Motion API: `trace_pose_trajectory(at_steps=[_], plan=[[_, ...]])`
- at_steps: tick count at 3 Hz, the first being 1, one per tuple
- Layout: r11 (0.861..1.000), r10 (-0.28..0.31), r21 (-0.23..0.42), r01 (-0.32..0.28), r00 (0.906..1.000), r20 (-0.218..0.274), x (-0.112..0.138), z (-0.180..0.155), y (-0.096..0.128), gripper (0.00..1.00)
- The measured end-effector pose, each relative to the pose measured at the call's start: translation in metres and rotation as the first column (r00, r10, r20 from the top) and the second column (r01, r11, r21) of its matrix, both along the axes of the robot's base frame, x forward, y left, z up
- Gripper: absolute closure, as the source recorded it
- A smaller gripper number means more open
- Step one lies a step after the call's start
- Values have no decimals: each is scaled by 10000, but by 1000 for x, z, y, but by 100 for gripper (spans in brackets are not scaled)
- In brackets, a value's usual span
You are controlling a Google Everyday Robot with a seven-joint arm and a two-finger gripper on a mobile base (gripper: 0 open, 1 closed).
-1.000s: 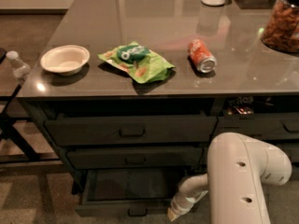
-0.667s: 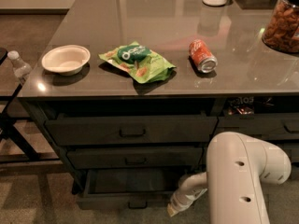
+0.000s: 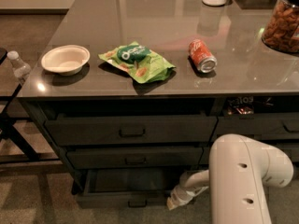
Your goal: Close bottom drawer
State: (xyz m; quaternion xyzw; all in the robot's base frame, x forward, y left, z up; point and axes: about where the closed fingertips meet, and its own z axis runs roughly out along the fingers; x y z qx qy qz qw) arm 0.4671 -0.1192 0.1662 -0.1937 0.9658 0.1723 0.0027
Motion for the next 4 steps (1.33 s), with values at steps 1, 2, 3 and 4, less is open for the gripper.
trace_pose_trajectory(at_steps=[1,2,3,4], plan=[[10000,0,0,0,10000,0,-2,0,0,100],[9988,-470,-110,476,9975,520,12,10,-5,100],[9946,-1041,132,1033,9888,1066,28,14,-1,100],[9872,-1589,-41,1596,9844,759,18,7,-17,100]])
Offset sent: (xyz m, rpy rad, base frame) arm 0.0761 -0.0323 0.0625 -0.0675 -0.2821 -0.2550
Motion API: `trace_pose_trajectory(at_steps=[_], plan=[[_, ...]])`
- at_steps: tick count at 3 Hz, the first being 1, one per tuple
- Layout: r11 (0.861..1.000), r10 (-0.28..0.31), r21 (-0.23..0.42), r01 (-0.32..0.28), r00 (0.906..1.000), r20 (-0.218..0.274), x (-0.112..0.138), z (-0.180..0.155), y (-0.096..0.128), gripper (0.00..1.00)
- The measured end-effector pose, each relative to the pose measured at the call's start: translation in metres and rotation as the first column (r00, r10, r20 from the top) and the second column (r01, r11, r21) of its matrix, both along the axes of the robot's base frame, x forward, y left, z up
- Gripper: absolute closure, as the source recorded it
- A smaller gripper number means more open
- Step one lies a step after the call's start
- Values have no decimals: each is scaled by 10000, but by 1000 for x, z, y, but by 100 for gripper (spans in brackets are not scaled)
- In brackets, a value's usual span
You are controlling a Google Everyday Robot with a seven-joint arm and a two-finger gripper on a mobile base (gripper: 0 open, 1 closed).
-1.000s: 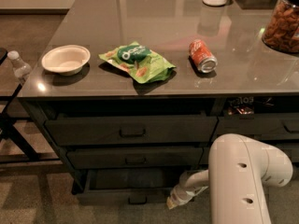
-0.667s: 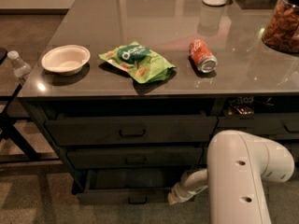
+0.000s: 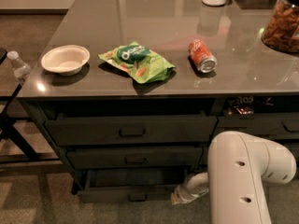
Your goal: Close bottom drawer
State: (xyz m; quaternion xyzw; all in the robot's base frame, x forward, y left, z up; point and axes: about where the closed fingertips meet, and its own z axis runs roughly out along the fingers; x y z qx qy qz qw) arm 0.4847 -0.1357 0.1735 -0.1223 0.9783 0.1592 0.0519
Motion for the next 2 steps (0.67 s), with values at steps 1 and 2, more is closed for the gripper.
trace_pose_trajectory(at_steps=[1,2], plan=[[9955,-892,-345,880,9954,-356,-9,-12,-19,100],[9914,-1231,-507,1209,9915,-418,-10,-15,-28,100]])
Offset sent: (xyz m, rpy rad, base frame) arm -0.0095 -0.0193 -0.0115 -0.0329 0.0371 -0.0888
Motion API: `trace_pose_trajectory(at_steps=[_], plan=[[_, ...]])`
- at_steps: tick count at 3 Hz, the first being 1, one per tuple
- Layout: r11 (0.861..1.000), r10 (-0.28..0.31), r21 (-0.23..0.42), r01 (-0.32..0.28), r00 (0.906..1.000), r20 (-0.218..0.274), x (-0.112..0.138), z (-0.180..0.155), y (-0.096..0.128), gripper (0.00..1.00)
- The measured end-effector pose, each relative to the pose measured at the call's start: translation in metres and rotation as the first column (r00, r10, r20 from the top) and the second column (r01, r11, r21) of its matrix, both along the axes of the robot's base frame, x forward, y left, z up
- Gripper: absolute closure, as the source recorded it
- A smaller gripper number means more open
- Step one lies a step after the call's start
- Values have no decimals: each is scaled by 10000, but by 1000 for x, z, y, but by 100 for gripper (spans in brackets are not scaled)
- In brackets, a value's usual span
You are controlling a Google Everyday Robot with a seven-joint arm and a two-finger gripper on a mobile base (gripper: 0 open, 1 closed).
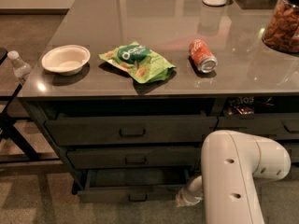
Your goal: Close bottom drawer
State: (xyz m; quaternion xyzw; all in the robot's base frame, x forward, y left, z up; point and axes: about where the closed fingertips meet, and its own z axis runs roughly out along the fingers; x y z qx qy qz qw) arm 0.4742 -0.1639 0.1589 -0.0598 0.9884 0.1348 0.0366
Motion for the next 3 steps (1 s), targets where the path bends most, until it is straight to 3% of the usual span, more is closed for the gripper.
trace_pose_trajectory(at_steps=[1,2,3], plan=[[10000,-51,38,50,9999,136,6,0,8,100],[9987,-503,161,493,9964,679,30,6,20,100],[9976,-683,191,669,9939,870,37,7,23,100]])
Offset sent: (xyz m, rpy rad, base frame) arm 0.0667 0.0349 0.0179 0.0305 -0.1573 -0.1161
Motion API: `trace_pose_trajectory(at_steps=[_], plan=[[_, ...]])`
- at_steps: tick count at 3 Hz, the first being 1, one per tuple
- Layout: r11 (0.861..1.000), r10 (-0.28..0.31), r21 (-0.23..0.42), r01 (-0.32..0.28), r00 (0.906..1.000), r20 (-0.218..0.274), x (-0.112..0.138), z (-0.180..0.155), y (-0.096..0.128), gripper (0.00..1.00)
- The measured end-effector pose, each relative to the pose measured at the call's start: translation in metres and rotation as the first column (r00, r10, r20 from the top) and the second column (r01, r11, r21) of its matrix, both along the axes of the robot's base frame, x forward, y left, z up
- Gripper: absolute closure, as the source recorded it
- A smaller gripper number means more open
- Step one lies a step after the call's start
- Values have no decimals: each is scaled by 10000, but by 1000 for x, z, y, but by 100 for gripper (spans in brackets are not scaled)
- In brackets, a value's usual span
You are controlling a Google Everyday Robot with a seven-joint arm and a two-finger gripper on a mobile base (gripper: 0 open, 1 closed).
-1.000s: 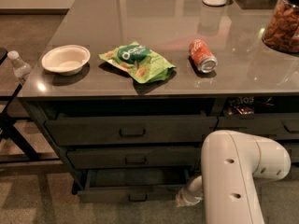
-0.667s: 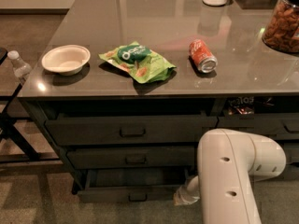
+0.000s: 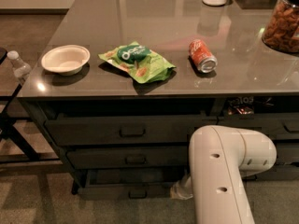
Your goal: Close bottom drawer
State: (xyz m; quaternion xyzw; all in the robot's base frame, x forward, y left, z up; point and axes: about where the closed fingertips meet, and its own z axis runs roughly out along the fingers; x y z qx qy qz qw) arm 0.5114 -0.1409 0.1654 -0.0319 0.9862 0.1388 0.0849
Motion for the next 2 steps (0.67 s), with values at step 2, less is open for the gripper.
trace_pose_trajectory(at_steps=[2], plan=[[9994,-349,-18,351,9986,399,17,0,2,100]])
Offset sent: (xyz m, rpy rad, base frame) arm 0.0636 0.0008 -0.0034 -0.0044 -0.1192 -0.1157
